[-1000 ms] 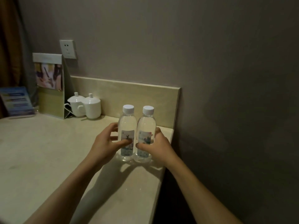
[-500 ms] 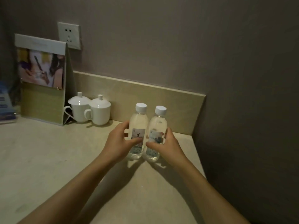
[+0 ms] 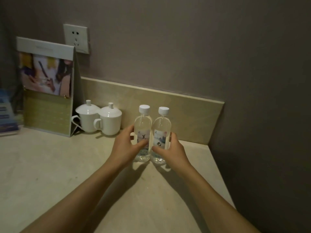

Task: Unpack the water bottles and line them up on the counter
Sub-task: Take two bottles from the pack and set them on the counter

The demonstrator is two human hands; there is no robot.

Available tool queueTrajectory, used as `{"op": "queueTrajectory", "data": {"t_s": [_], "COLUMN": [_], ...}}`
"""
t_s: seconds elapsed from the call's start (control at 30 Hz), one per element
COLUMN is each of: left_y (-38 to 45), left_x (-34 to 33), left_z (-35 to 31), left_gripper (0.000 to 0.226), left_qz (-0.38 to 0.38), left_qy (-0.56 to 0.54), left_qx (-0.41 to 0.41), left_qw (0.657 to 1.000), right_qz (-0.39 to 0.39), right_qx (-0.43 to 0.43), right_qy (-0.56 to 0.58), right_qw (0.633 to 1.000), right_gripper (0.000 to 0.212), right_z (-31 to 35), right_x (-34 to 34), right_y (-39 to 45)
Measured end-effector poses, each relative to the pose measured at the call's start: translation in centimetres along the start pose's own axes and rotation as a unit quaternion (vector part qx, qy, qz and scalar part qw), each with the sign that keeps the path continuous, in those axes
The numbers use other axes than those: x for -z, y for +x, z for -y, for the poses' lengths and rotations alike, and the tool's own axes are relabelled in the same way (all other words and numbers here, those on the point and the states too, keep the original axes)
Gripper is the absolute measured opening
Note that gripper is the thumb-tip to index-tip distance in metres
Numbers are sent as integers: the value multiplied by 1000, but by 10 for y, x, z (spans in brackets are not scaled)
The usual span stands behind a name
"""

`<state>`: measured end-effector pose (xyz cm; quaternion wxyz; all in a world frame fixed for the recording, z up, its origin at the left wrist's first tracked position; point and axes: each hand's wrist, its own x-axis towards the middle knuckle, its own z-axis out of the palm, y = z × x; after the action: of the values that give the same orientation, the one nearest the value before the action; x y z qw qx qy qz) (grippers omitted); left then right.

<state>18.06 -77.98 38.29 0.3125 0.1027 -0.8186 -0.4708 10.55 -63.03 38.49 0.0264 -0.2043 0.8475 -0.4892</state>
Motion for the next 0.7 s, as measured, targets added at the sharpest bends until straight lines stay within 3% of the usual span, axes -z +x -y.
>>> {"op": "queueTrajectory", "data": {"t_s": [0.13,0.3,0.43,0.7], "left_y": [2,4,14,33], "left_x": [-5,-8,-5,-6], "left_z": [2,8,11,21], "left_gripper": [54,47,52,44], "left_qz": [38,27,8,-63], "left_qy": [101,96,104,150], "left_qx": [41,35,66,83], "left_qw": [993,994,992,983], "right_qz": [-3,14,31,-16], "right_qx": [3,12,19,0], "right_qy": [-57,-53,-57,-101], "right_qw": [998,998,998,995], "right_gripper": [54,53,53,53], "right_z": [-5,-6,2,15], "right_x": [3,1,-7,-32], "right_y": [0,3,12,32]}}
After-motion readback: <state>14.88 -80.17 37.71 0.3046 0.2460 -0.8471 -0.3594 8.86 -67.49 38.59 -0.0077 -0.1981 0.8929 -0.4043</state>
